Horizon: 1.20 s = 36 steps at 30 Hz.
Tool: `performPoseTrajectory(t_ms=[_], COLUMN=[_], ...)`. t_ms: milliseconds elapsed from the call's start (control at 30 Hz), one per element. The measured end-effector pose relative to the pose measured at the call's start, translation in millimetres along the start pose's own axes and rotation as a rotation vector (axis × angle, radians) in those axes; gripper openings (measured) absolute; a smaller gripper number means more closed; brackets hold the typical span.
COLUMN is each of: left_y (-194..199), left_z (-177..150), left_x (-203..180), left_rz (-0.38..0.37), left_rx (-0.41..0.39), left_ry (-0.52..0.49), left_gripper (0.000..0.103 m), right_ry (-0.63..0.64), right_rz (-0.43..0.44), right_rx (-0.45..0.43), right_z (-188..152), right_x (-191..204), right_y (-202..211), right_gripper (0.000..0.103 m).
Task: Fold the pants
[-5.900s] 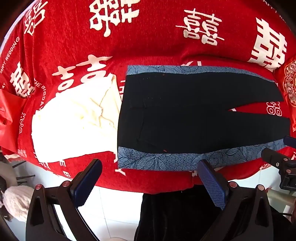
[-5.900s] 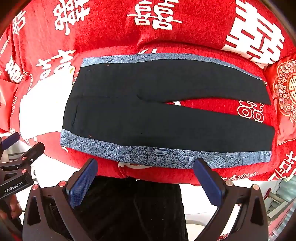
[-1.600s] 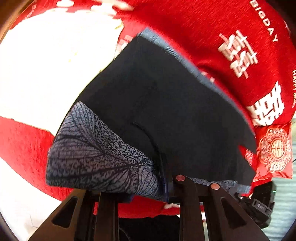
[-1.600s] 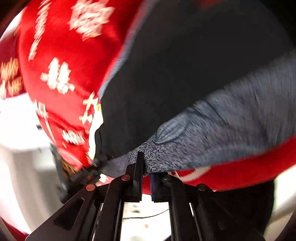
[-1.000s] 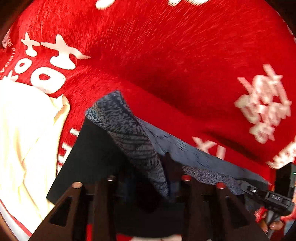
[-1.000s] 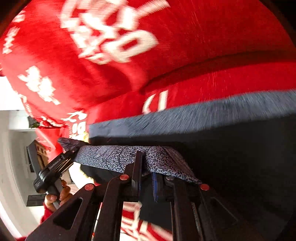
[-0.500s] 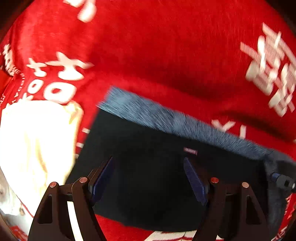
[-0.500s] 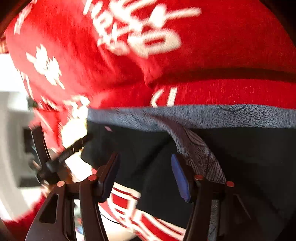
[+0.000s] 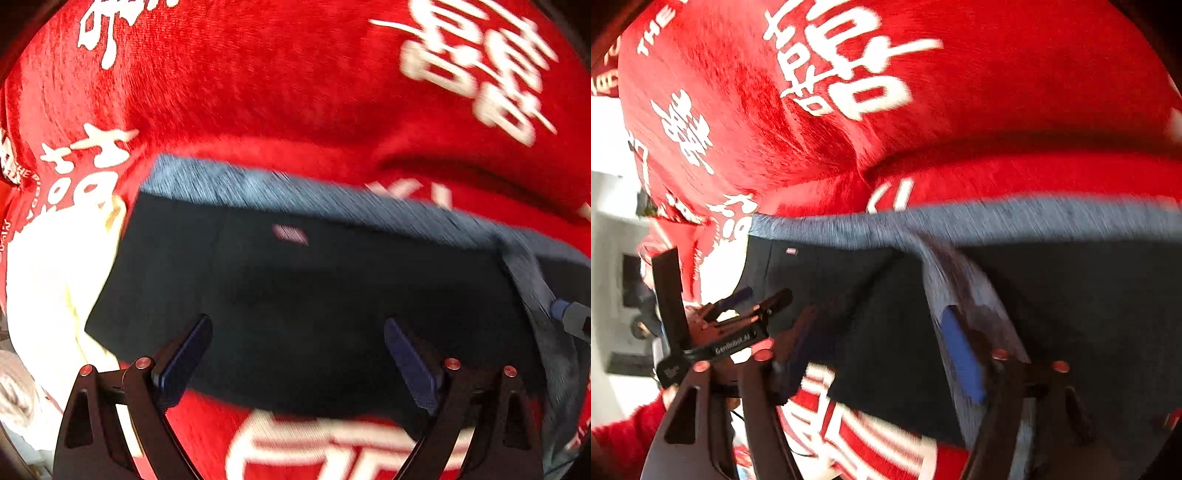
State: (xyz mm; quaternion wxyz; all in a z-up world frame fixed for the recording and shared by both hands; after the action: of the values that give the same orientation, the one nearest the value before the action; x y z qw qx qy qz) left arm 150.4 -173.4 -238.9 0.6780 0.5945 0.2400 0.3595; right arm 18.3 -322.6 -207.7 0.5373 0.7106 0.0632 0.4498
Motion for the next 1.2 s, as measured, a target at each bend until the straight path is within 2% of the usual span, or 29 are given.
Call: performPoseTrajectory(t_ms=[100, 233, 500, 700, 833, 1000, 1200], left_y=[10, 15, 23, 47, 57, 60, 54], left_z=[-25, -55, -95, -106, -109, -113, -104], left_x=[-26, -61, -119, -161, -181, -213, -248], left_rz=[-0.031, -0.09, -0.21, -0.272, -0.327, -0.351, -0.334], left_rx=[0.037, 0.079, 0.107, 0.05, 0.038, 0.043, 0.058], left_ry=[-0.025, -0.071, -0.181, -0.282, -0.297, -0.326, -0.361], left_gripper=[0.095, 0.095, 0.095, 0.095, 0.095, 0.095, 0.095], right_ry=[-0.044, -0.111, -0.256, -0.374, -0.44, -0.494, -0.568], right_rz=[0.005, -0.047, -0.19, -0.277, -0.33, -0.377, -0.335], right_rx=[0.007, 0.01, -0.093, -0.162, -0.204, -0.246, -0.238], right_z=[-27, -69, -150, -202, -225, -247, -262], right_x=[-20, -47, -96, -145, -176, -216, -262], right_y=[17, 30, 69, 100, 121, 142, 153], right_gripper=[0.079, 0.079, 0.079, 0.079, 0.079, 0.079, 0.077])
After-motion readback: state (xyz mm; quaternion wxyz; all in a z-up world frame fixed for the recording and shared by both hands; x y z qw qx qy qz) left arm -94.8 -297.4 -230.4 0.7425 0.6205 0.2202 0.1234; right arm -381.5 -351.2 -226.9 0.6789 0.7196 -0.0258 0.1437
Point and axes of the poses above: each gripper's, at about its wrist camera, not at the fingertips, and y roughly against the way its jaws point, x to its left, z to its top, the point moved 6 cm from there along -y, roughly the way its jaws point, and after that the axes turned 14 degrees about -y, right-handed, at the moved point
